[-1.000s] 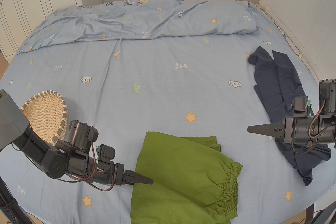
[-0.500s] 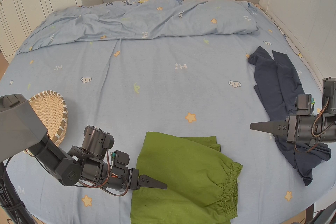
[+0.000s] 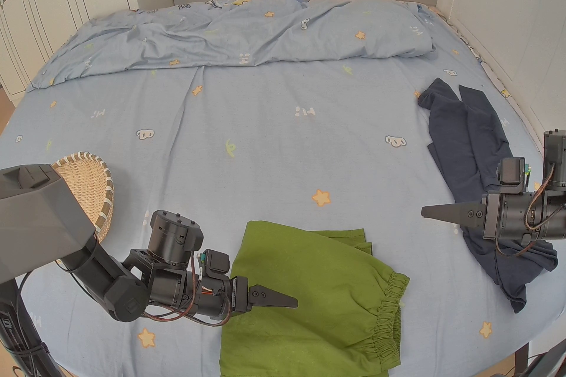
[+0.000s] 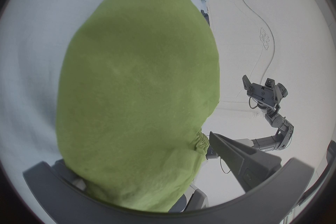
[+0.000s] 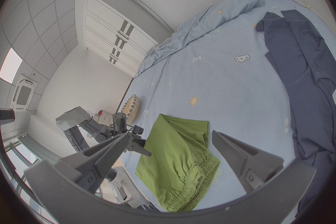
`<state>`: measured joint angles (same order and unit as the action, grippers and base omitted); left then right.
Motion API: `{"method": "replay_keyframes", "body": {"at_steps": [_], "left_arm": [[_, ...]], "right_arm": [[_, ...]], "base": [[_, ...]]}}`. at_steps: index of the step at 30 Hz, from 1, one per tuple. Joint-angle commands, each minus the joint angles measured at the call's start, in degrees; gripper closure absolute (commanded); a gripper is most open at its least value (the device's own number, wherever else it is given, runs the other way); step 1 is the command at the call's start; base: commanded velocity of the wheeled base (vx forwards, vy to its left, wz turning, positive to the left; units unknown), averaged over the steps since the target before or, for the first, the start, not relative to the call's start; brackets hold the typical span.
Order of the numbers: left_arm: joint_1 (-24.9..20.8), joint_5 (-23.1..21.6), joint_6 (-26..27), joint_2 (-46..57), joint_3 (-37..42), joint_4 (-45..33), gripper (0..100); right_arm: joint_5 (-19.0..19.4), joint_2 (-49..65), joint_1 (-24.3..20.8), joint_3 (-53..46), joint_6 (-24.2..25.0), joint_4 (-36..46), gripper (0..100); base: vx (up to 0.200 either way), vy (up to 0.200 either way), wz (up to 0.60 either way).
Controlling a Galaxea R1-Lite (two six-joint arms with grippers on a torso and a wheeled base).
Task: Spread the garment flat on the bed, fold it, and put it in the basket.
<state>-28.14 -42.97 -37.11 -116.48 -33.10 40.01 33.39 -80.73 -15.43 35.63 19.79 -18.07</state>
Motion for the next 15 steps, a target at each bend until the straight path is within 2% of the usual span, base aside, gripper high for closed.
{"method": "replay_keyframes", "body": {"at_steps": [1,2,3,11,15], "left_arm": [[-1.04,-0.01,-0.95,-0.41,1.11,1.12,0],[-1.04,-0.01,-0.95,-0.41,1.19,1.12,0],[-1.04,0.08,-0.95,-0.33,1.46,1.12,100],[-0.69,0.08,-2.62,0.55,1.46,0.86,100],[-0.16,0.17,-7.72,5.39,1.11,1.12,100]], "right_arm": [[0.01,-0.05,0.05,-0.04,0.08,-0.04,0],[0.01,-0.05,0.05,-0.04,0.08,-0.04,0],[0.01,-0.05,-0.04,-0.04,0.08,-0.04,0],[0.01,-0.22,0.05,-0.13,0.08,0.14,0],[0.01,-0.48,0.14,0.05,0.08,0.31,0]], "base": [[0.0,0.0,0.0],[0.0,0.0,0.0],[0.0,0.0,0.0],[0.0,0.0,0.0],[0.0,0.0,0.0]]}}
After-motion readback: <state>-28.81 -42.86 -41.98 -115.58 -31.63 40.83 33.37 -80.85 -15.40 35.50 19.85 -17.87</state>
